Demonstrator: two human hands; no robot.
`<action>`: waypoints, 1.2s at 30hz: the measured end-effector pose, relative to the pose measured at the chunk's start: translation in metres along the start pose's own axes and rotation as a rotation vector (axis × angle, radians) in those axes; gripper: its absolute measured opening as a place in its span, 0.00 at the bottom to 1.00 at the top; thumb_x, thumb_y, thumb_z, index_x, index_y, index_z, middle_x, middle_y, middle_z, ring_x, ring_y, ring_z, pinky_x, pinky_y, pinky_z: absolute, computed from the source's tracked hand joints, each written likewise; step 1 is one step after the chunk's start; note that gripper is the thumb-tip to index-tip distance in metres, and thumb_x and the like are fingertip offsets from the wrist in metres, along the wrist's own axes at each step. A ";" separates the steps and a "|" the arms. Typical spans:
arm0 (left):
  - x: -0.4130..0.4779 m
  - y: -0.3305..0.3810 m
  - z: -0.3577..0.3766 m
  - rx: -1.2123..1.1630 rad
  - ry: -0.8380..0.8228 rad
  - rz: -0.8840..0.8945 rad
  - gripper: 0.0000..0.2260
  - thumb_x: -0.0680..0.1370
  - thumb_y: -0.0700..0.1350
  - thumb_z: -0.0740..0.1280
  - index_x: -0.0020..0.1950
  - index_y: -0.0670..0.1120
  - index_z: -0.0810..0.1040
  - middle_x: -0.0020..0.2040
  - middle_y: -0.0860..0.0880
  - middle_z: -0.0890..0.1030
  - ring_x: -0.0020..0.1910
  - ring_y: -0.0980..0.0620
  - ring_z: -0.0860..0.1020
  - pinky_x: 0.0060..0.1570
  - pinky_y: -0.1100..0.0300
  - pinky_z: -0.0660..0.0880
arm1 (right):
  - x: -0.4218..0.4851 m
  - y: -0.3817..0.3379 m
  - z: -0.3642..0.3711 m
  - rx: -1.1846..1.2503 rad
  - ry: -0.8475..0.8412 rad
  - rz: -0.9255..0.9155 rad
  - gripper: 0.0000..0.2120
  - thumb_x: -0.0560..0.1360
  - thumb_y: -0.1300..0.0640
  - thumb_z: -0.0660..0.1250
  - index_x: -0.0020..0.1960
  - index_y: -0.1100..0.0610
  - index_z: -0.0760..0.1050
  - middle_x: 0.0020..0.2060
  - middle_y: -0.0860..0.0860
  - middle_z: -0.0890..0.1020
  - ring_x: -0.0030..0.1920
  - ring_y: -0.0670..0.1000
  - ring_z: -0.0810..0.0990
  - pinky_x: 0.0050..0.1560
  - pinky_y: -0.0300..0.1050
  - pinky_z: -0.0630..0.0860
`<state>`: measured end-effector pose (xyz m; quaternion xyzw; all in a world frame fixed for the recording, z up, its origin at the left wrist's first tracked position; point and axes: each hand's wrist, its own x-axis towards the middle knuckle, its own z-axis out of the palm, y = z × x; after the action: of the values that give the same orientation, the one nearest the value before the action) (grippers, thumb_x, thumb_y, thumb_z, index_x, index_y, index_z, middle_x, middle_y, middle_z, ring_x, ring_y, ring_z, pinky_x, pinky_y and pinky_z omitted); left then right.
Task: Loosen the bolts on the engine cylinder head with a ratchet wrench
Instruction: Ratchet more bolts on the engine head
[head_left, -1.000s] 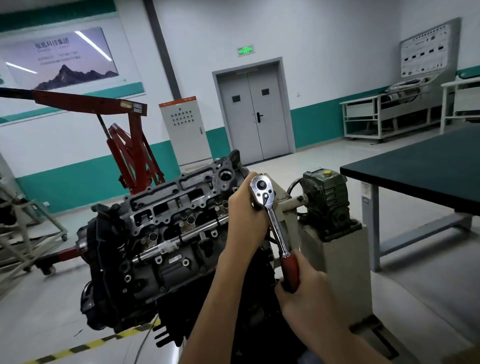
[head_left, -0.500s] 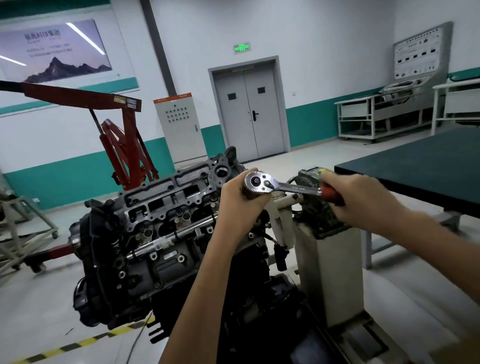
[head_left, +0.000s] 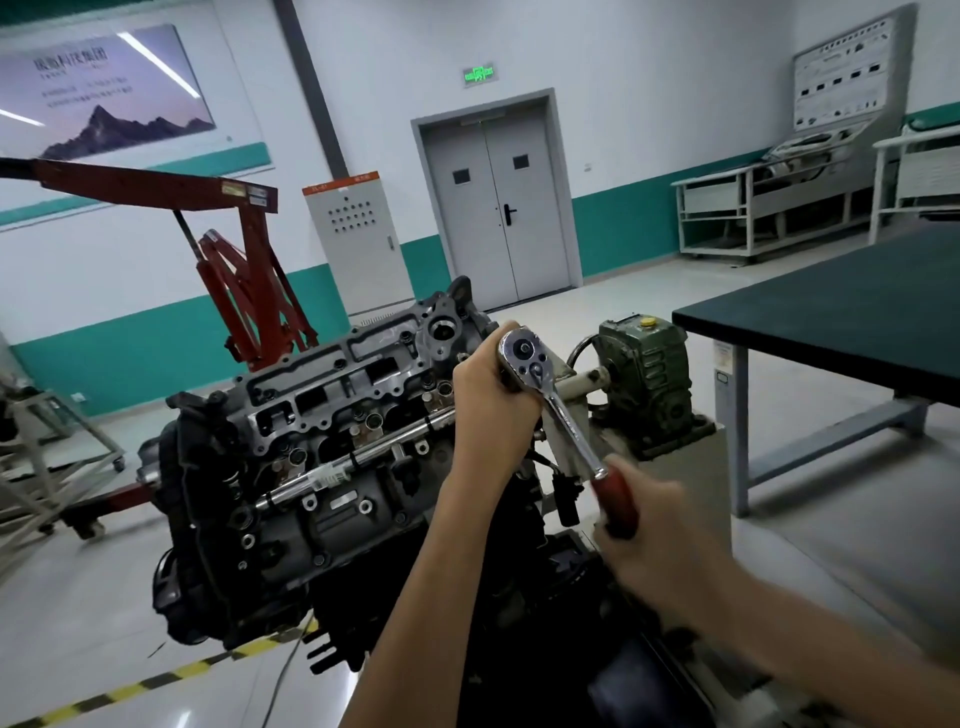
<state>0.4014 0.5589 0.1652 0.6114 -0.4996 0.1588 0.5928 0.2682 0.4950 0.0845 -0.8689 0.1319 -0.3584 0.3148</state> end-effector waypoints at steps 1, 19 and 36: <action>0.000 0.000 0.000 -0.017 -0.011 -0.019 0.15 0.67 0.30 0.64 0.32 0.50 0.67 0.28 0.59 0.71 0.28 0.60 0.66 0.29 0.68 0.63 | 0.009 0.009 -0.015 -0.106 -0.036 -0.030 0.14 0.66 0.65 0.70 0.49 0.54 0.73 0.26 0.43 0.71 0.23 0.42 0.72 0.27 0.27 0.67; -0.002 0.000 -0.001 0.048 -0.027 0.020 0.15 0.70 0.29 0.68 0.39 0.48 0.71 0.32 0.54 0.74 0.32 0.60 0.69 0.34 0.65 0.68 | -0.016 -0.020 0.037 0.230 0.154 0.055 0.16 0.64 0.66 0.70 0.39 0.46 0.70 0.22 0.44 0.70 0.28 0.39 0.75 0.25 0.23 0.65; 0.005 0.004 -0.008 0.003 -0.130 -0.075 0.14 0.71 0.32 0.70 0.38 0.52 0.77 0.31 0.57 0.77 0.31 0.58 0.72 0.33 0.65 0.71 | 0.106 0.021 -0.108 -0.629 -0.084 -0.355 0.12 0.66 0.66 0.69 0.48 0.58 0.72 0.31 0.50 0.75 0.29 0.50 0.72 0.31 0.33 0.62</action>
<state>0.4036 0.5647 0.1739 0.6396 -0.5134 0.0974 0.5638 0.2671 0.3822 0.1873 -0.9466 0.0697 -0.3133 -0.0298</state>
